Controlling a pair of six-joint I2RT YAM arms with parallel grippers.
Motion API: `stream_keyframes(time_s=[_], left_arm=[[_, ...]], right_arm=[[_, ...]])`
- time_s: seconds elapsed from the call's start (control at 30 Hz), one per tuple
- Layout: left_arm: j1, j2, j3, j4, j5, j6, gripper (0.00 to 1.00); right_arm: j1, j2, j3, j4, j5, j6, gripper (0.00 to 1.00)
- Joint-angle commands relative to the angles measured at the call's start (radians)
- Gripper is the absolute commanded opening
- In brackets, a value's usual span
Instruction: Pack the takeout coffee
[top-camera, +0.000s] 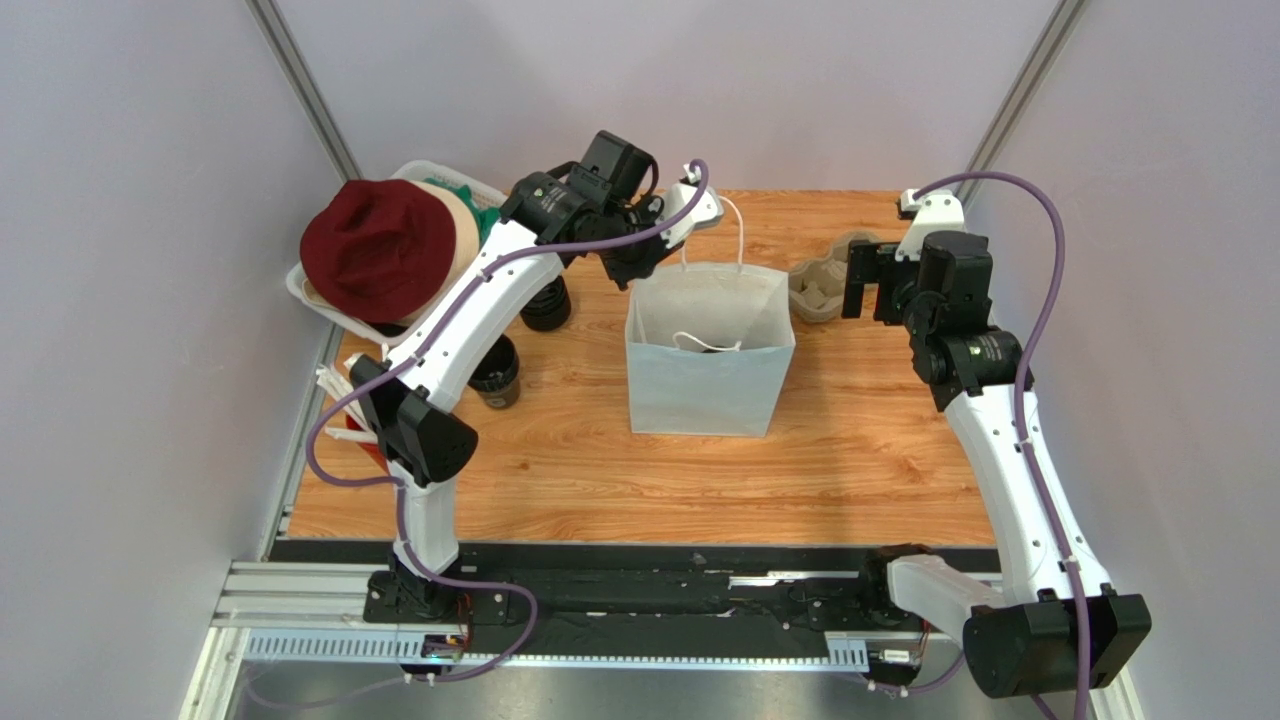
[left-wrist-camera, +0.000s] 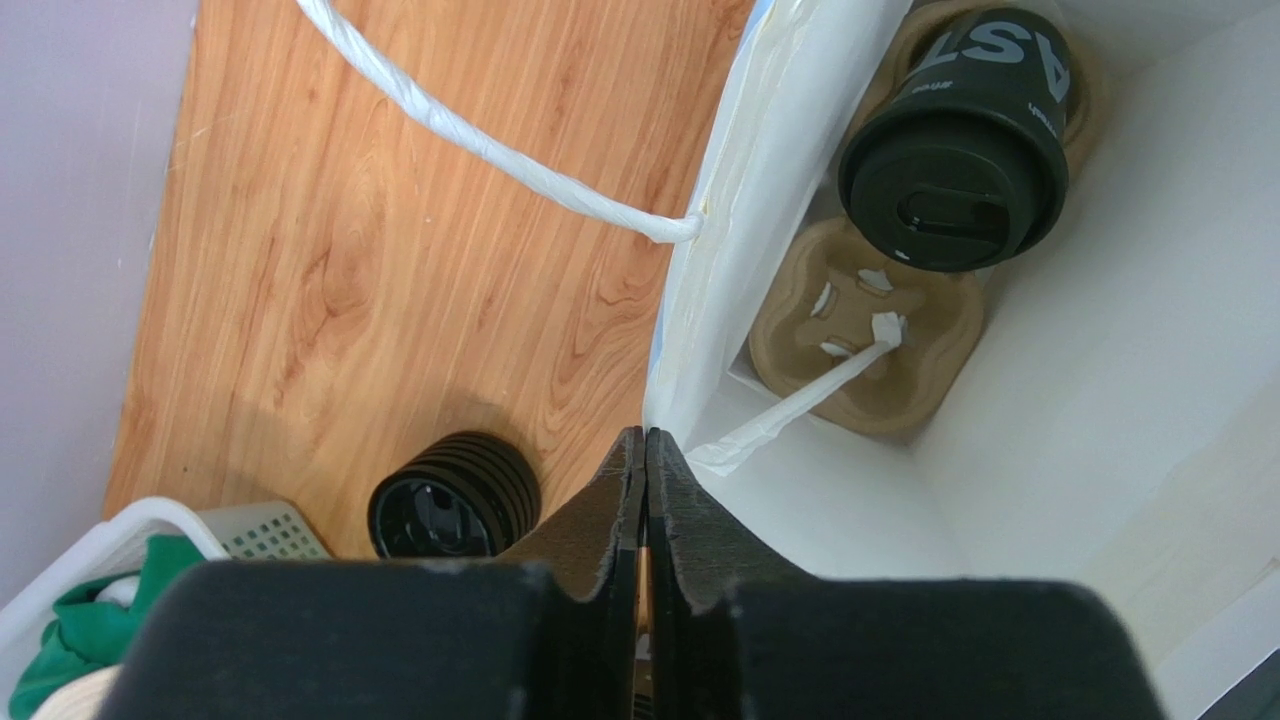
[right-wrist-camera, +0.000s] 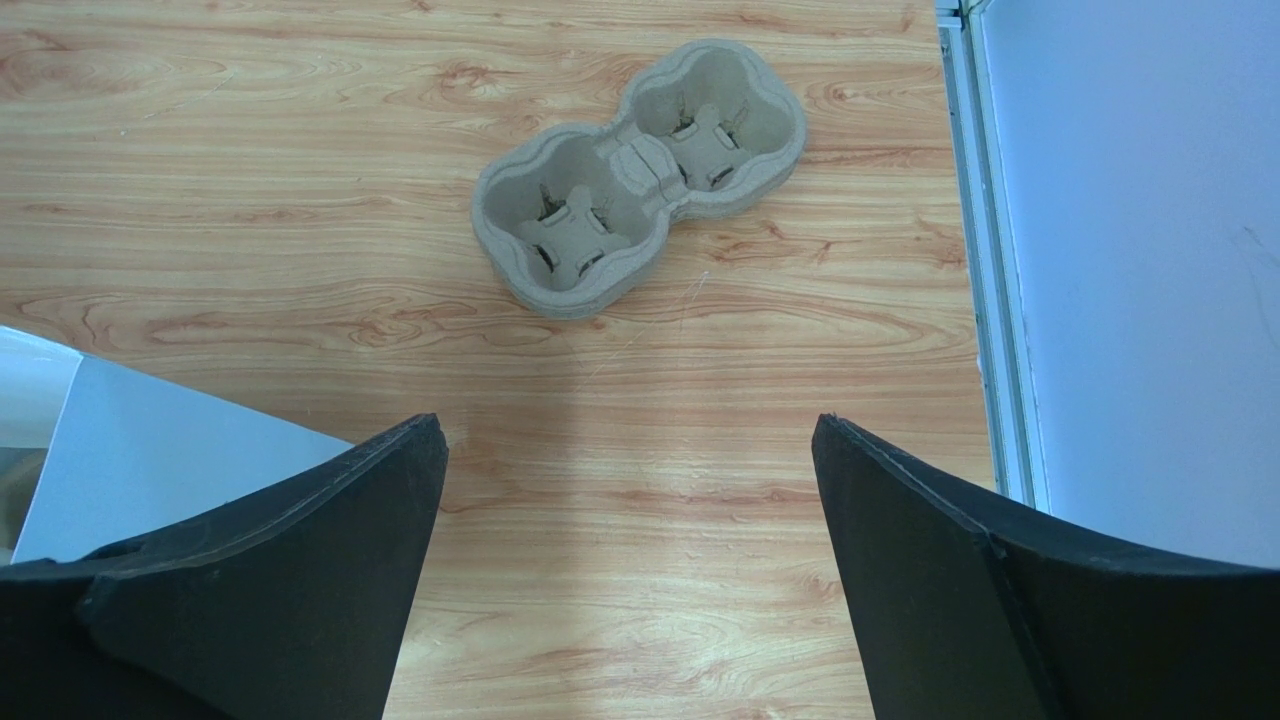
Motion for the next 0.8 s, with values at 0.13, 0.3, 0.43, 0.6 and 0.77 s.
stream_keyframes(time_s=[0.13, 0.3, 0.43, 0.6, 0.77], left_arm=[[0.004, -0.067, -0.003, 0.046, -0.013, -0.023, 0.53], [0.04, -0.199, -0.035, 0.055, 0.02, -0.069, 0.74], [0.079, -0.352, -0.137, 0.106, 0.019, -0.1, 0.86], [0.209, -0.599, -0.356, 0.25, -0.007, -0.184, 0.94], [0.294, -0.876, -0.671, 0.523, -0.231, -0.324, 0.95]], right_arm=[[-0.006, -0.017, 0.002, 0.045, 0.007, 0.006, 0.99], [-0.006, -0.017, 0.002, 0.048, 0.005, 0.005, 0.99], [-0.006, -0.025, -0.002, 0.056, 0.004, 0.002, 0.99], [-0.006, -0.042, 0.008, 0.034, -0.089, -0.001, 0.99], [-0.008, -0.088, 0.022, 0.022, -0.235, -0.01, 0.99]])
